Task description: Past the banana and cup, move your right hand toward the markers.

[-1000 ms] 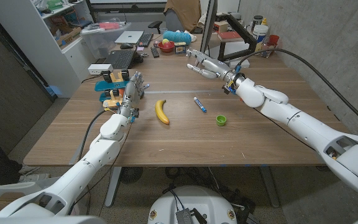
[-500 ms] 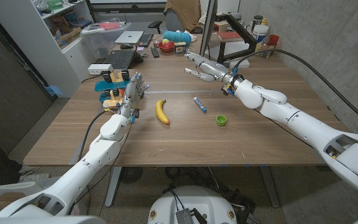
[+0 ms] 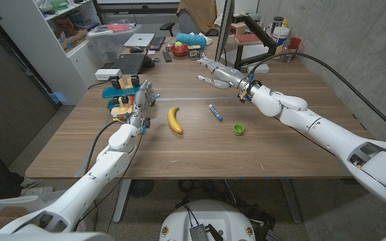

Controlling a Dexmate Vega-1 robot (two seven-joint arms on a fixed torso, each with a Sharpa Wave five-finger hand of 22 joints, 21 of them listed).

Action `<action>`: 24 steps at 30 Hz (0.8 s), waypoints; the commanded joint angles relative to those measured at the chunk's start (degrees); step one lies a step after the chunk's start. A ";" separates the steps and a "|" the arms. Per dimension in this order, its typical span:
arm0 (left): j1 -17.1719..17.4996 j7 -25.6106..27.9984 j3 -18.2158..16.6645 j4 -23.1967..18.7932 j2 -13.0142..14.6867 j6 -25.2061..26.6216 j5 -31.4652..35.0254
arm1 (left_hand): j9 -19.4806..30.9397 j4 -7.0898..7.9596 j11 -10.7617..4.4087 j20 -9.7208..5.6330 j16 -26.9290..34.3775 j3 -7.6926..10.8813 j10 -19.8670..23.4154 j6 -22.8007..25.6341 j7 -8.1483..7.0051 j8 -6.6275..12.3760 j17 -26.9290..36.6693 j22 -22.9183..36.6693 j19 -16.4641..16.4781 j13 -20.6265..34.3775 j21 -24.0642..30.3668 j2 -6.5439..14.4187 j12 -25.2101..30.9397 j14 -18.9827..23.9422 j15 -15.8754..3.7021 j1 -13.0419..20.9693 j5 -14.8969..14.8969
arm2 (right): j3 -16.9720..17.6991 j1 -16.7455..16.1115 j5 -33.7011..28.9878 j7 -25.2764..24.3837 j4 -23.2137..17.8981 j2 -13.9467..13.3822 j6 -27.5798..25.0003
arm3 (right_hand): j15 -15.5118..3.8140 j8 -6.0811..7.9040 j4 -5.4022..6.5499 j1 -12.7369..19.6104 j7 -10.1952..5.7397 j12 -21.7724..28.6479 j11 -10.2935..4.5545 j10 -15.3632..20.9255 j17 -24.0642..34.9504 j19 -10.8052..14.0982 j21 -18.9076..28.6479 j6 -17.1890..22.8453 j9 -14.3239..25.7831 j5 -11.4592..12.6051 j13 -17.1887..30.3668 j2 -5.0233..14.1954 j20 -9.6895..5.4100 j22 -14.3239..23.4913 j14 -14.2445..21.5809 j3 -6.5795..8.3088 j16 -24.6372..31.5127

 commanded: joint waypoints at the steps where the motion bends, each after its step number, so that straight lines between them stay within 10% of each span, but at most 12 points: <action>1: 0.92 1.34 -0.51 -1.28 0.30 0.82 -0.18 | 0.28 -0.07 0.55 -0.25 0.01 0.03 -17.13 -18.16 0.23 0.01 0.32 0.21 -26.16 0.22 0.01 7.36 -0.13 -21.77 0.54 0.08 0.34 | -1.93 1.67 -2.82 -0.87 1.00 0.73 -1.22 | 0.18 0.17 -0.15 -0.23 -0.42 0.06 -0.22 -0.27 0.13 -0.40 -0.24 -0.08 0.08 0.22 0.29 -0.26 0.17 0.07 -0.35 -0.11 -0.03; 24: 0.90 -0.27 -0.82 -0.45 0.62 -0.94 -0.13 | 0.29 -0.08 0.52 -0.30 0.03 -0.16 -17.06 -18.16 0.38 0.07 0.35 0.25 -26.13 0.21 -0.19 7.35 0.08 -21.76 0.61 0.08 0.36 | -5.57 4.57 -5.16 -1.71 4.27 2.20 -2.87 | 0.13 0.17 -0.28 -0.34 0.00 0.14 -0.31 -0.16 0.11 -0.39 -0.46 -0.15 0.09 0.26 0.30 -0.53 0.07 0.08 -0.23 -0.55 -0.02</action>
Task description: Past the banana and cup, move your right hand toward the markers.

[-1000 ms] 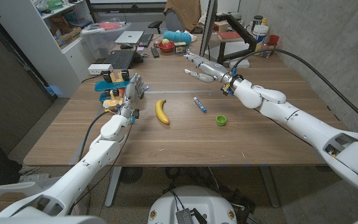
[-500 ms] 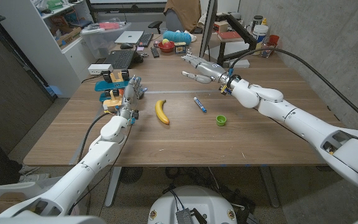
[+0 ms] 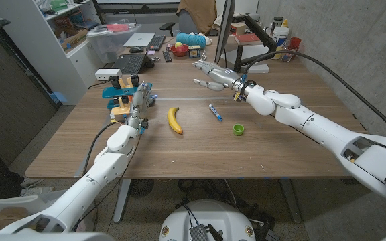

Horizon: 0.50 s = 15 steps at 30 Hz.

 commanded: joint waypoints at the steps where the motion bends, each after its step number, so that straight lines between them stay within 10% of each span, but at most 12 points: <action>1: -0.18 -0.77 -0.04 0.47 0.10 -0.78 0.19 | 0.29 -0.08 0.17 -0.34 0.03 -0.17 -17.38 -18.17 0.34 0.07 0.06 0.25 -26.14 0.21 -0.15 7.35 0.07 -21.93 0.36 0.08 0.38 | -1.81 1.46 -1.18 -0.73 1.69 0.43 -0.38 | 0.11 0.17 0.10 -0.10 0.01 0.15 -0.33 -0.12 0.11 -0.41 -0.08 -0.16 0.10 0.27 0.29 -0.29 0.05 0.08 -0.22 -0.19 -0.02; 15: -0.31 -0.91 -0.02 0.65 0.05 -0.83 0.16 | 0.28 -0.11 0.22 -0.28 0.11 -0.34 -17.32 -17.97 0.29 0.14 0.07 0.25 -25.93 0.20 -0.25 7.30 0.15 -21.74 0.28 0.09 0.41 | -3.39 2.68 -2.49 -1.40 3.50 0.71 -1.68 | -0.04 0.19 0.04 -0.03 -0.05 0.16 -0.39 -0.12 0.09 -0.43 -0.21 -0.16 0.11 0.36 0.30 -0.04 -0.43 0.08 -0.21 -0.27 -0.05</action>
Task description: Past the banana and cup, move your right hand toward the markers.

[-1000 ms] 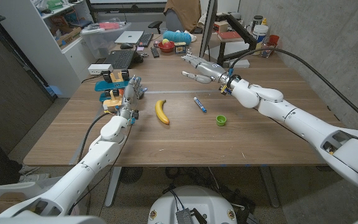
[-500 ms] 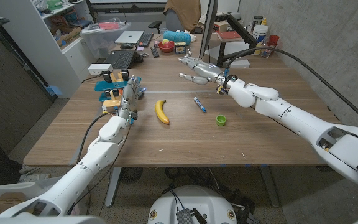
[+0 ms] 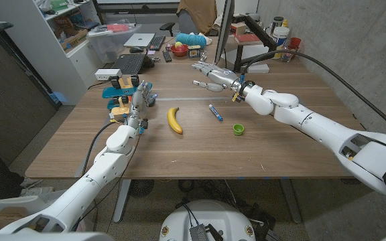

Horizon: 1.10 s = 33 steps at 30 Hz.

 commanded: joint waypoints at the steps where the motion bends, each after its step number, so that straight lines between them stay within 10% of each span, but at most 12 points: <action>1: -0.15 -0.13 0.00 0.15 0.07 -0.04 0.05 | 0.28 -0.01 0.19 -0.27 0.16 -0.25 -17.22 -17.82 0.28 0.20 0.07 0.25 -25.77 0.20 -0.04 7.31 0.19 -21.61 0.27 0.09 0.42 | -1.59 1.27 -1.09 -0.60 1.93 0.31 -0.73 | -0.01 0.19 0.04 -0.03 -0.06 0.15 -0.40 -0.14 0.09 -0.45 -0.23 -0.16 0.11 0.37 0.29 -0.01 -0.44 0.08 -0.22 -0.26 -0.05; 33: -1.07 0.15 0.55 -0.32 0.26 1.21 0.66 | 0.27 -0.02 0.15 -0.18 0.12 -0.59 -17.30 -17.96 0.18 0.11 0.07 0.26 -25.86 0.18 -0.45 7.27 0.18 -21.69 0.22 0.09 0.51 | -3.99 2.40 -1.29 -2.02 5.83 -0.14 -0.16 | -0.07 0.17 -0.07 -0.05 -0.01 0.18 -0.33 -0.08 0.08 -0.40 -0.39 -0.33 0.13 0.42 0.30 0.02 -0.41 0.09 -0.22 -0.62 -0.08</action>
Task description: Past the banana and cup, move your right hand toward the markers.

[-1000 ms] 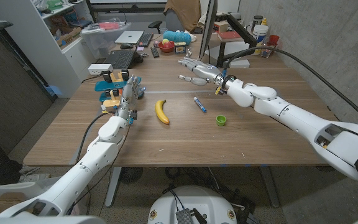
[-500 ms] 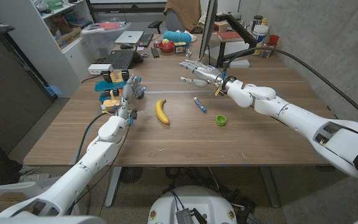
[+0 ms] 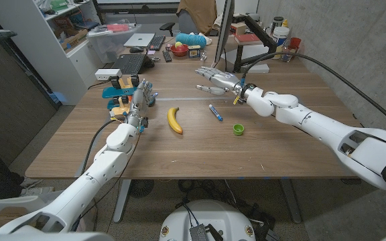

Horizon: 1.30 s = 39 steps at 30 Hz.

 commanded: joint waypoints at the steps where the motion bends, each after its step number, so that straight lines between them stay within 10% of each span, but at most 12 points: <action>1: -0.27 0.19 0.22 -0.20 0.01 0.54 0.14 | 0.27 -0.05 0.14 -0.18 0.18 -0.32 -17.16 -17.80 0.17 0.17 0.09 0.26 -25.67 0.18 -0.19 7.27 0.22 -21.52 0.17 0.09 0.26 | -0.72 0.29 -0.14 -0.47 1.06 -0.15 0.13 | -0.10 0.17 -0.09 -0.05 0.03 0.17 -0.39 -0.10 0.08 -0.09 -0.18 -0.32 0.13 0.19 0.30 0.00 -0.08 0.09 -0.22 -0.29 -0.08; 39: -0.07 -0.28 0.04 0.51 -0.24 0.22 -0.59 | 0.27 -0.04 0.29 -0.07 0.06 -0.54 -17.39 -18.00 0.22 0.10 0.08 0.28 -25.79 0.18 -0.62 7.34 0.17 -21.77 0.46 0.10 0.33 | -3.65 2.01 -1.49 -1.74 4.15 1.42 -0.57 | -0.50 0.39 -0.43 0.38 0.65 0.65 -0.45 1.32 0.04 0.23 -0.27 0.06 0.15 0.29 0.35 0.41 -0.13 0.09 0.42 -0.48 0.01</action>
